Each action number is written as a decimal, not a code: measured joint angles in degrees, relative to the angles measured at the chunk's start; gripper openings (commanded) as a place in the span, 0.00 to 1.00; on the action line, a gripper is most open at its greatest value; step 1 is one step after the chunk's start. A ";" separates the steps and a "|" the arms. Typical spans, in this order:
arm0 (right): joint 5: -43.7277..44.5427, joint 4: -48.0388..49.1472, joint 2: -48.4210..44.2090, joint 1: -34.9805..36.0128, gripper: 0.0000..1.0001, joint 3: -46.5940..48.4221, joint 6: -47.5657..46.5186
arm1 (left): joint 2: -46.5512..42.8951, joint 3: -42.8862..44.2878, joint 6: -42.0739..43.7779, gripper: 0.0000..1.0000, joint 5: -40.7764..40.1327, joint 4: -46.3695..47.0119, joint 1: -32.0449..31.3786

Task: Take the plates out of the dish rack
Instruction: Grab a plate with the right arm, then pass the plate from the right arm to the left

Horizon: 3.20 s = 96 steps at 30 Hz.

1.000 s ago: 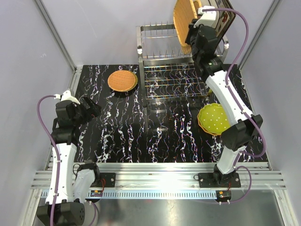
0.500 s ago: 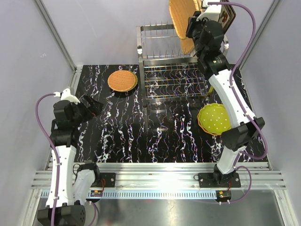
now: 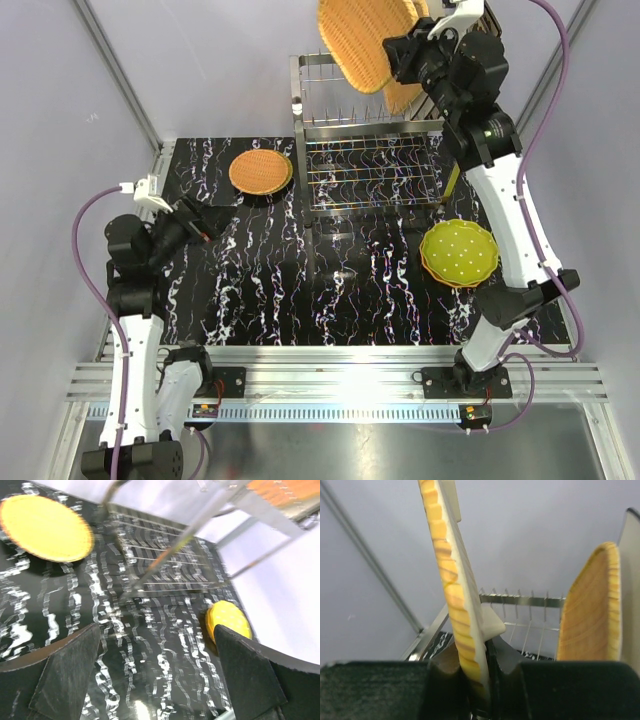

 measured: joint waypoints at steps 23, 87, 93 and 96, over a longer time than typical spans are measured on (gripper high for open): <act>-31.95 -3.15 -17.35 0.00 0.00 -20.83 15.72 | -0.66 -0.35 -8.13 0.99 15.10 12.85 -2.16; -43.12 21.35 -31.12 1.25 1.00 -71.67 28.35 | 11.54 -6.69 -18.25 0.00 12.90 24.11 -17.38; -42.05 21.81 -33.57 -1.92 1.00 -74.10 27.39 | 8.81 -10.45 -19.58 0.00 13.64 22.62 -10.54; -41.79 22.12 -35.06 -3.28 1.00 -75.36 26.91 | 8.11 -11.34 -18.88 0.00 13.84 21.27 -8.02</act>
